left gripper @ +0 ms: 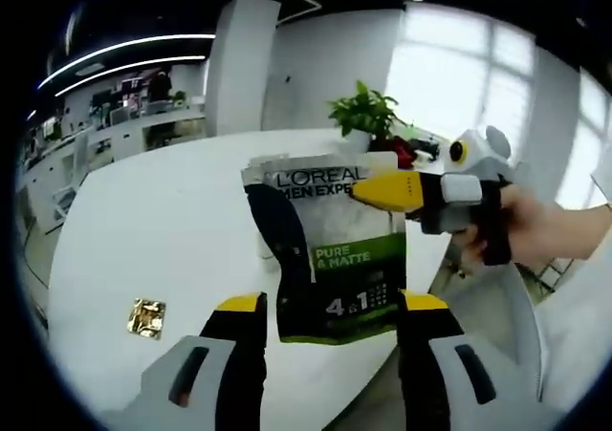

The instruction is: Arrange the skincare products in the storage area until every visible bottle or jar stands upright without overlapping.

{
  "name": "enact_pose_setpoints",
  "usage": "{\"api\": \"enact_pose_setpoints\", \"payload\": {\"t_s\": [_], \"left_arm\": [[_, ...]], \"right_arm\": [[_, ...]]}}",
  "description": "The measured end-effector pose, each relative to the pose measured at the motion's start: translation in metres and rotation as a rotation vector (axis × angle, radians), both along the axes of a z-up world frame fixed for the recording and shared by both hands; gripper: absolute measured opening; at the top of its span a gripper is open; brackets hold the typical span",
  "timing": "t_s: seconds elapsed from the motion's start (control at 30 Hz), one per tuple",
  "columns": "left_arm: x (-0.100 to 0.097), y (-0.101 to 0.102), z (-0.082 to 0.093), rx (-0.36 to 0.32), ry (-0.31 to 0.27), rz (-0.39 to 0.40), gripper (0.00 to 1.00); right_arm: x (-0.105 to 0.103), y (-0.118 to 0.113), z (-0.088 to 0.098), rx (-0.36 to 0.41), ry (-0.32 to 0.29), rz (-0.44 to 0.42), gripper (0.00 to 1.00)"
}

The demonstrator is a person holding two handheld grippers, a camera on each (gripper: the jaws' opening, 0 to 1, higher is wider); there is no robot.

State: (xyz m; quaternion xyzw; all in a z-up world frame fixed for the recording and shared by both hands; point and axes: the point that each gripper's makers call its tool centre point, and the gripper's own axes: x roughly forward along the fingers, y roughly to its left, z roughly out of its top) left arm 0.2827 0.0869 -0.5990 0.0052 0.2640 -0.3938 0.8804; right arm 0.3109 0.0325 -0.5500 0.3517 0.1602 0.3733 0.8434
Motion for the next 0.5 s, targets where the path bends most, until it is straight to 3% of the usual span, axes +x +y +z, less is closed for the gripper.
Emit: {"api": "enact_pose_setpoints", "payload": {"t_s": [0.17, 0.23, 0.33, 0.37, 0.5], "left_arm": [[0.006, 0.007, 0.008, -0.052, 0.002, 0.004, 0.50], [0.007, 0.006, 0.009, -0.066, -0.002, -0.035, 0.50], [0.000, -0.002, 0.010, -0.122, 0.044, -0.119, 0.50], [-0.002, -0.005, 0.011, -0.169, 0.085, -0.144, 0.49], [-0.001, -0.008, 0.016, -0.288, 0.158, -0.175, 0.51]], "right_arm": [[-0.005, -0.002, 0.007, 0.042, 0.004, 0.013, 0.01], [-0.008, -0.001, 0.011, 0.060, -0.003, 0.026, 0.01], [-0.014, 0.001, 0.021, 0.099, -0.015, 0.045, 0.01], [-0.015, 0.001, 0.023, 0.117, -0.016, 0.048, 0.01], [-0.019, 0.003, 0.030, 0.161, -0.022, 0.063, 0.01]]}}
